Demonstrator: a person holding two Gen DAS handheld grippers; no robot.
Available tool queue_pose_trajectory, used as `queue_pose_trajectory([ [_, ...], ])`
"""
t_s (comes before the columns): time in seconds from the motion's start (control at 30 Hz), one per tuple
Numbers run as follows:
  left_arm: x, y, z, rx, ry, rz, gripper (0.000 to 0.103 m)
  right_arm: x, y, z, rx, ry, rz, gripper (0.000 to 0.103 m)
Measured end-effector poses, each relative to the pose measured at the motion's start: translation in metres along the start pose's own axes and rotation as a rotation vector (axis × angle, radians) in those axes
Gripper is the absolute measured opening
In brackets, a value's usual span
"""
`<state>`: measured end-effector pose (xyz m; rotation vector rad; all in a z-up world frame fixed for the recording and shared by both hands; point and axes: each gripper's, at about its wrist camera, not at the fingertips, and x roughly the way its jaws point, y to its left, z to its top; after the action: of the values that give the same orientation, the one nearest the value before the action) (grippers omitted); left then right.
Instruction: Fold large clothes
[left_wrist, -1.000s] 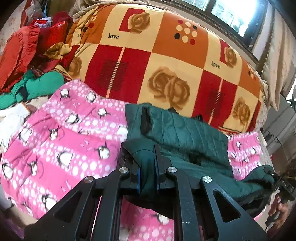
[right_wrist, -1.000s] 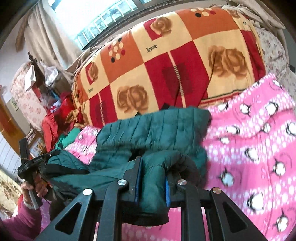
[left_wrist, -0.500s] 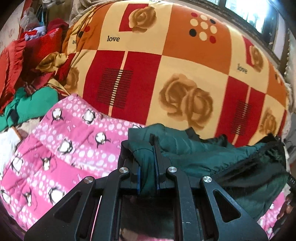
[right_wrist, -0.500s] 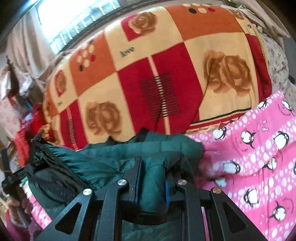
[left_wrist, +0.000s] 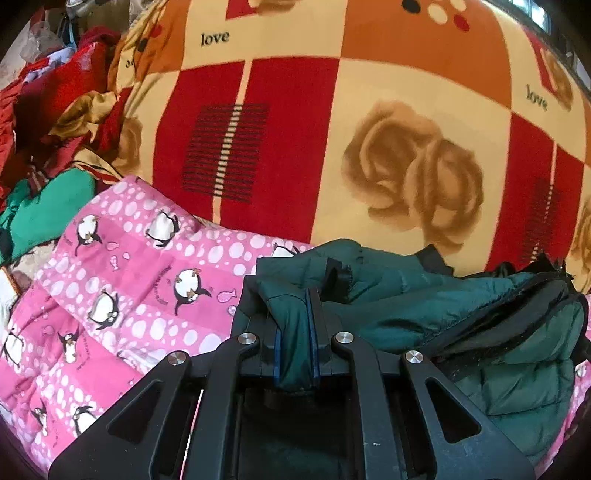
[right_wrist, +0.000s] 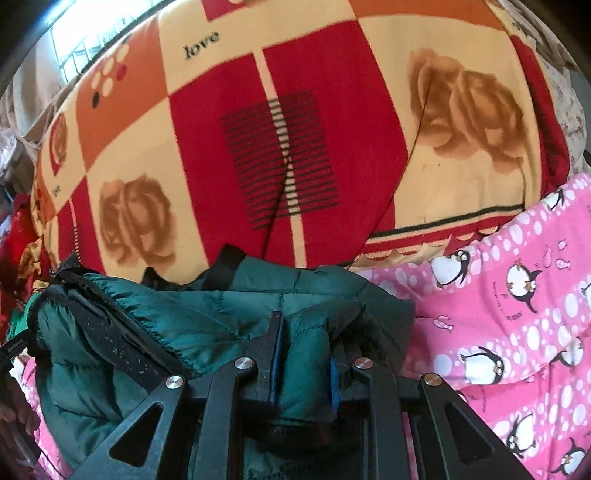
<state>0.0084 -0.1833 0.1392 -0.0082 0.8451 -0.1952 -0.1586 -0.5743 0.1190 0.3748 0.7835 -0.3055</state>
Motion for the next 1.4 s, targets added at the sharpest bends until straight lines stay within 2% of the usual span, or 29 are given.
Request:
queue_pose_trajectory([
  [0.27,0.022,-0.010,-0.007,0.029,0.011,0.047,0.011,0.032,-0.004,-0.012,0.025,0.021,-0.017,0.018],
  [0.43,0.027,-0.010,-0.009,0.020,0.017,0.038,0.012,0.024,-0.012,-0.008,0.066,0.011,0.052,0.030],
  [0.53,0.026,-0.006,-0.009,0.007,0.015,0.004,0.013,-0.002,-0.013,-0.005,0.071,-0.036,0.101,0.045],
  [0.6,0.023,-0.003,-0.008,-0.003,0.009,-0.021,0.015,-0.021,-0.013,-0.004,0.089,-0.067,0.137,0.076],
  [0.7,0.019,0.006,-0.006,-0.045,0.011,-0.072,0.018,-0.054,-0.012,-0.003,0.096,-0.136,0.164,0.078],
  [0.77,0.015,0.010,-0.005,-0.066,0.006,-0.093,0.019,-0.068,-0.007,-0.006,0.093,-0.147,0.214,0.078],
  [0.83,0.011,0.008,-0.005,-0.054,-0.002,-0.088,0.020,-0.075,0.008,-0.010,0.047,-0.130,0.267,0.078],
  [0.97,0.001,0.008,-0.006,-0.047,-0.013,-0.085,0.023,-0.069,0.057,-0.023,-0.105,-0.078,0.295,0.078],
  [1.07,-0.014,0.015,-0.003,-0.068,-0.021,-0.117,0.032,-0.053,0.089,-0.033,-0.186,-0.051,0.300,0.078],
  [1.1,-0.020,0.017,-0.002,-0.077,-0.032,-0.119,0.044,-0.043,0.102,-0.035,-0.209,-0.037,0.308,0.078],
  [1.13,-0.029,0.021,-0.001,-0.086,-0.059,-0.114,0.063,-0.034,0.111,-0.036,-0.224,-0.028,0.305,0.078],
  [1.2,-0.047,0.027,0.001,-0.104,-0.127,-0.128,0.077,-0.014,0.123,-0.038,-0.249,-0.015,0.272,0.078],
  [1.27,-0.062,0.028,0.003,-0.098,-0.167,-0.147,0.078,0.007,0.131,-0.037,-0.260,-0.001,0.231,0.078],
  [1.4,-0.066,0.020,0.004,-0.043,-0.158,-0.147,0.078,0.050,0.134,-0.030,-0.228,0.037,0.180,0.078],
])
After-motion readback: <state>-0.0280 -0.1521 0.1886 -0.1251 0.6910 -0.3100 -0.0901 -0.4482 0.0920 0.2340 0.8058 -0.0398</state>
